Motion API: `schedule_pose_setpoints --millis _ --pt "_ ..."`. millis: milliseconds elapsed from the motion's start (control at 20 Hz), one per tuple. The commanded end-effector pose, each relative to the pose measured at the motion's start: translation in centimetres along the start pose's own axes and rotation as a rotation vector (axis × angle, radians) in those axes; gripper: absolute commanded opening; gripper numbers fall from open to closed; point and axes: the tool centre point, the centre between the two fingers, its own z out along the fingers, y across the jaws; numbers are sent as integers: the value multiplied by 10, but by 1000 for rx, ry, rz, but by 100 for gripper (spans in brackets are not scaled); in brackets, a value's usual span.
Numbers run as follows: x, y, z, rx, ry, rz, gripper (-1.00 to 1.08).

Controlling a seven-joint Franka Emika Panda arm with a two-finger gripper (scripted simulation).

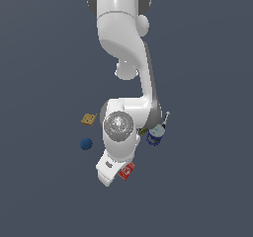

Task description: Pick up a designated object from a clutter of objects.

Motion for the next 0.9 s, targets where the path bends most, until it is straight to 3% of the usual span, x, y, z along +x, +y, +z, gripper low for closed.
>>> schedule_pose_setpoints --millis 0,350,650,700,850 --pt "0 0 7 1 0 -1 100" --pt "0 -1 42 0 0 -4 100" --pt "0 0 48 0 0 -4 100" --pt "0 0 48 0 0 -4 -100" --pt "0 0 48 0 0 -4 -100"
